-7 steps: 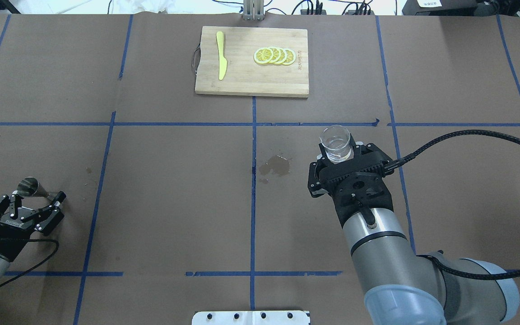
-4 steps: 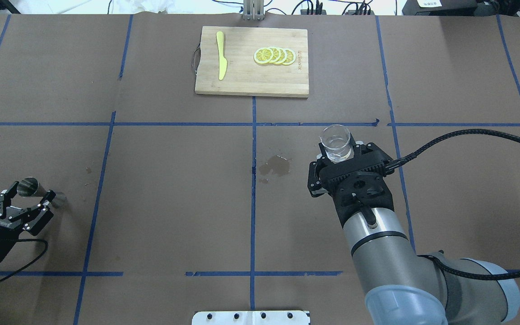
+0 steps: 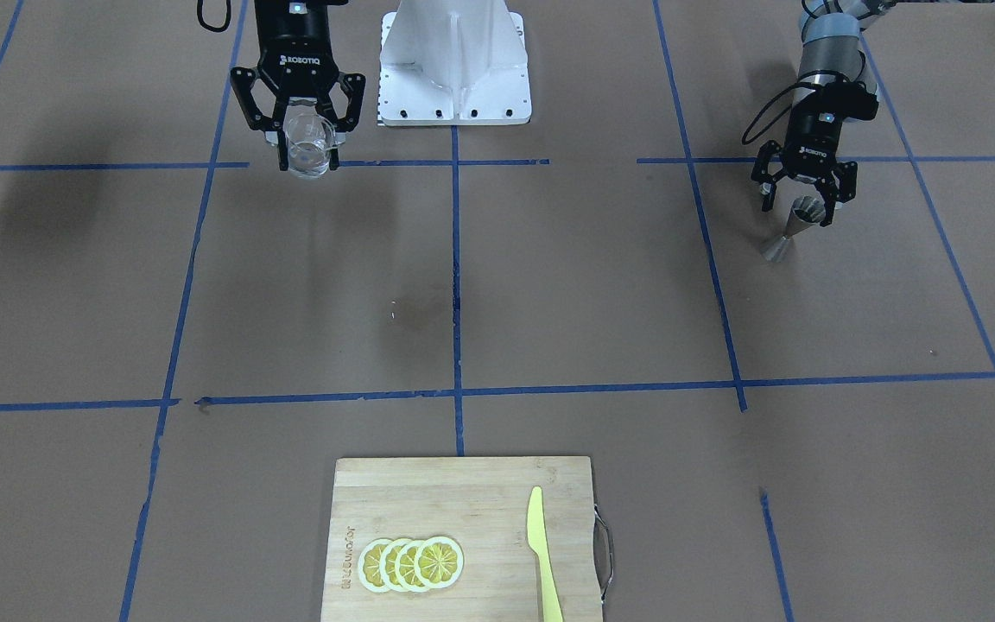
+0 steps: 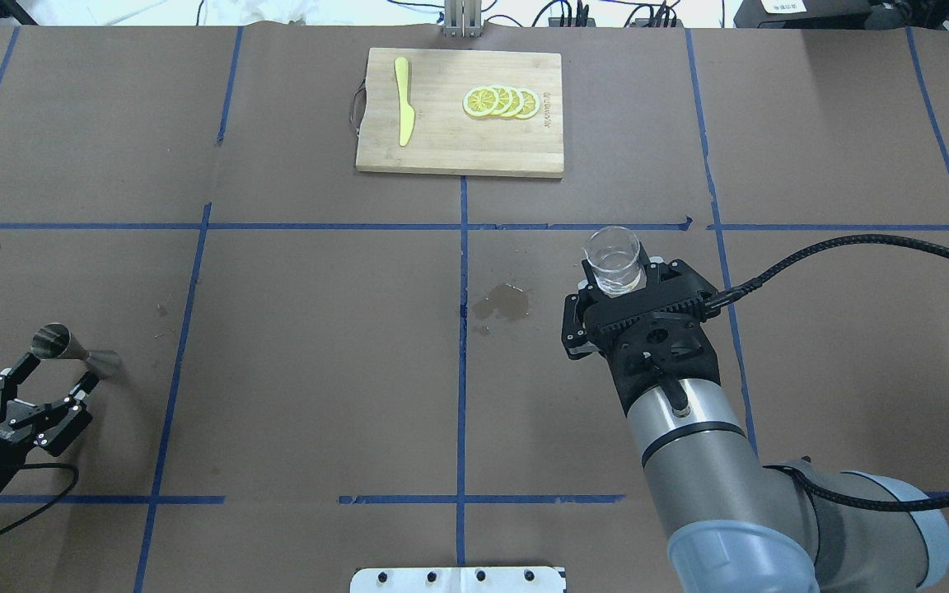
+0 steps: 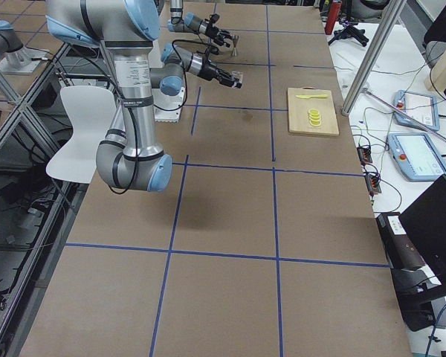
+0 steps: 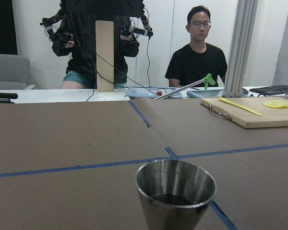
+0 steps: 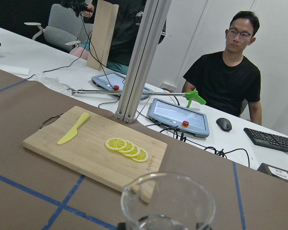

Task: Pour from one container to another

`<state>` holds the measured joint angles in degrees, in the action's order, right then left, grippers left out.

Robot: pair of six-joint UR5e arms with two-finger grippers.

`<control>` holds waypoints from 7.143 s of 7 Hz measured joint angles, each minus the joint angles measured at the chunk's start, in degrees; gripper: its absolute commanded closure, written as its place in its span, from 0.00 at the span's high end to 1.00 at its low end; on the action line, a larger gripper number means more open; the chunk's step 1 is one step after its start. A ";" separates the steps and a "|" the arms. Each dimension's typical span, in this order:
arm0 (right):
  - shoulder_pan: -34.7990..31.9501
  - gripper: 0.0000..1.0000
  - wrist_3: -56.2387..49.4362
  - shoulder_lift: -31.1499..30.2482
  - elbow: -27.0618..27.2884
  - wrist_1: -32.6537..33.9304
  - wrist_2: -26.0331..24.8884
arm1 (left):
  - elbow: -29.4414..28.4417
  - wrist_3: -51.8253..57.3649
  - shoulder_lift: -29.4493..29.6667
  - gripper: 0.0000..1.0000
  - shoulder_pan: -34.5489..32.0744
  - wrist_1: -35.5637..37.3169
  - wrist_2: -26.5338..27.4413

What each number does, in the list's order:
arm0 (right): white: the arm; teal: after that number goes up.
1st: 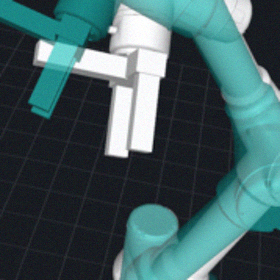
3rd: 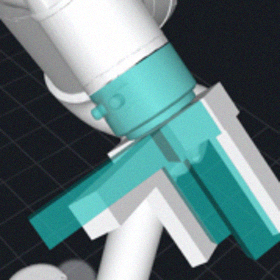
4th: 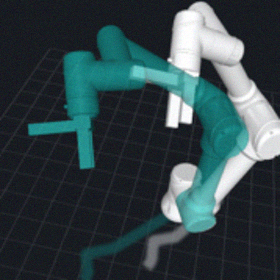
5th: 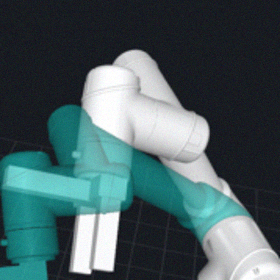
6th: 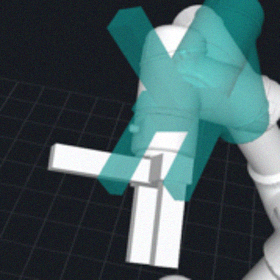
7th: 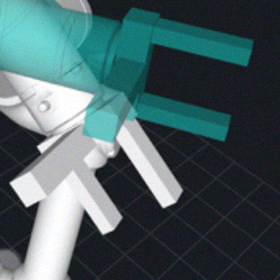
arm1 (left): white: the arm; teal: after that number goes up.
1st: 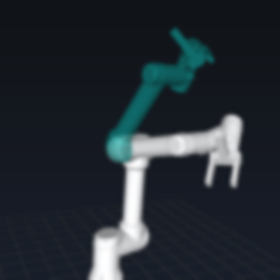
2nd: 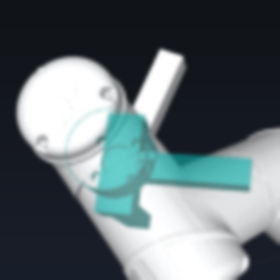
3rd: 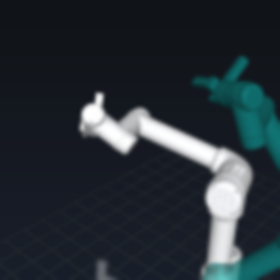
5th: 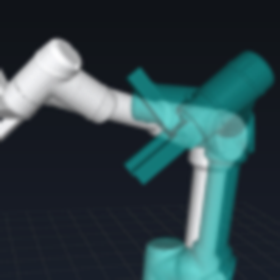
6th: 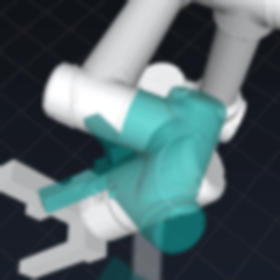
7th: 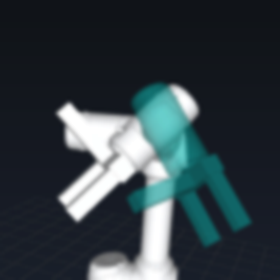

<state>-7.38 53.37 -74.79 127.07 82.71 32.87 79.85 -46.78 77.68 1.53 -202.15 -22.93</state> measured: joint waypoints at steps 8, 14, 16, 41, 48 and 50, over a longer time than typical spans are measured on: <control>0.00 0.00 0.90 0.00 0.02 0.00 0.00 | -4.75 -0.73 -8.73 1.00 5.47 -13.73 7.03; 0.00 0.00 0.92 0.00 -0.09 0.00 0.00 | -5.07 -1.37 -7.83 1.00 -15.26 -9.80 -11.61; 0.00 0.00 0.92 0.05 -0.27 0.00 0.10 | -4.77 -0.58 -3.32 1.00 -26.34 -2.59 -22.53; 0.85 0.17 16.73 -15.67 -38.38 -52.82 -7.49 | 11.34 40.70 22.23 1.00 -89.31 103.85 -111.37; 3.85 1.00 16.94 -15.87 -38.24 -55.47 -9.76 | 13.14 40.70 21.43 1.00 -89.41 104.07 -111.46; 5.67 1.00 16.94 -15.91 -38.09 -56.71 -11.18 | 14.62 40.54 20.33 1.00 -89.42 104.07 -111.46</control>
<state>-1.71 70.31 -90.71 88.98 26.00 21.69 94.47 -6.24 98.01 -87.89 -98.08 -134.38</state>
